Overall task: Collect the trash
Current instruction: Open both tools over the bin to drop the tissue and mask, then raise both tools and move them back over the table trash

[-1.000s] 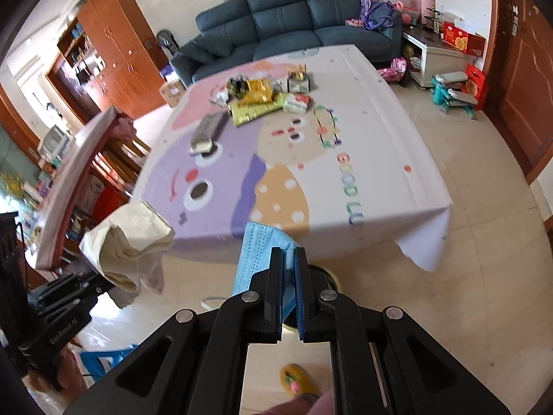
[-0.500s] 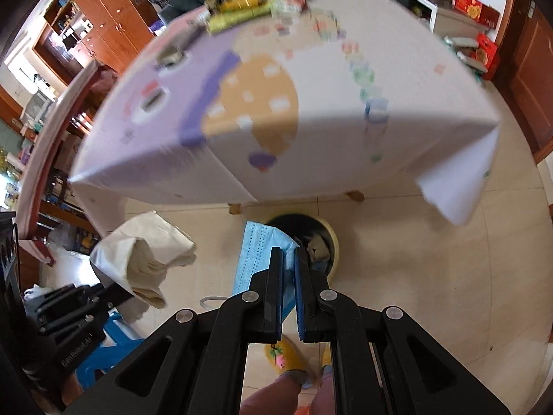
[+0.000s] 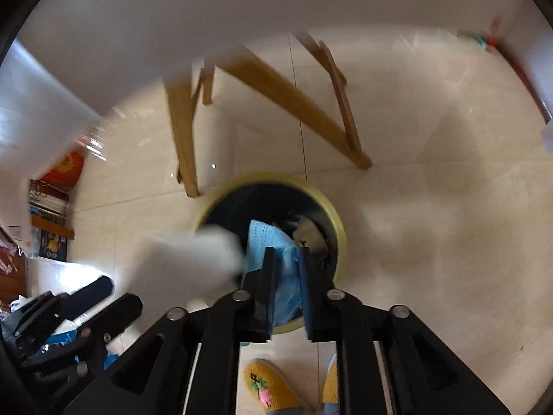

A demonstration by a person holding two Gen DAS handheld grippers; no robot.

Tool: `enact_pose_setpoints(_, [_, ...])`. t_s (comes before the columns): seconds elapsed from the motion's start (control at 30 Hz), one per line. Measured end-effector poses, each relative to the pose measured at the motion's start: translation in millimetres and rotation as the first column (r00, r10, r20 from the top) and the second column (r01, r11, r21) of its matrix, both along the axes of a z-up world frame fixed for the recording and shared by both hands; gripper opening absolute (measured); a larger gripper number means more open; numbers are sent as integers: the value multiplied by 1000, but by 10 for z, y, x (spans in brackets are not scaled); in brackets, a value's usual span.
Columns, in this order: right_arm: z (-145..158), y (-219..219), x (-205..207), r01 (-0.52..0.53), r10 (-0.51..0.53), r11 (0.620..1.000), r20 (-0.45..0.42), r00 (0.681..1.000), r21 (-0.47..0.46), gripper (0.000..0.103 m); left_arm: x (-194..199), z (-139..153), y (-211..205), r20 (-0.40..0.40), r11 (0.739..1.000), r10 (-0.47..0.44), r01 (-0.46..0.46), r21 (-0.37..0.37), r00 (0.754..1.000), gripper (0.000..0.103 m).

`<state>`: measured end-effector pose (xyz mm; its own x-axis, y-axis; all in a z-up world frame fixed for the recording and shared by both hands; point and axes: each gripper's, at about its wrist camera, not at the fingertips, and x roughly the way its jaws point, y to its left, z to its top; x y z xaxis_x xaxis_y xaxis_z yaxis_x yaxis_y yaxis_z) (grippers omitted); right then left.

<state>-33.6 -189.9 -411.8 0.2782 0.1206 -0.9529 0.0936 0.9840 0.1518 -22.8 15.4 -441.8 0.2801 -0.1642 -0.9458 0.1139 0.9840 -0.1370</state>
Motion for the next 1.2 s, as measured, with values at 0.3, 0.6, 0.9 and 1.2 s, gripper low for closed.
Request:
enact_pose_setpoints(0.3, [-295, -89, 22, -9, 9, 1000, 1, 1000, 20, 34, 19, -270, 106, -10, 996, 78, -77, 32, 997, 64])
enact_pose_setpoints(0.6, [219, 15, -43, -54, 54, 998, 25, 998, 19, 34, -18, 278, 250, 11, 988, 153, -153, 30, 988, 64])
enact_pose_setpoints(0.9, [1291, 105, -158, -93, 91, 995, 67, 994, 23, 35, -78, 1367, 289, 78, 986, 165, -166, 11, 983, 76])
enact_pose_setpoints(1.2, [2539, 241, -325, -113, 112, 994, 124, 986, 1, 40, -240, 2579, 442, 137, 973, 229, -229, -17, 964, 80])
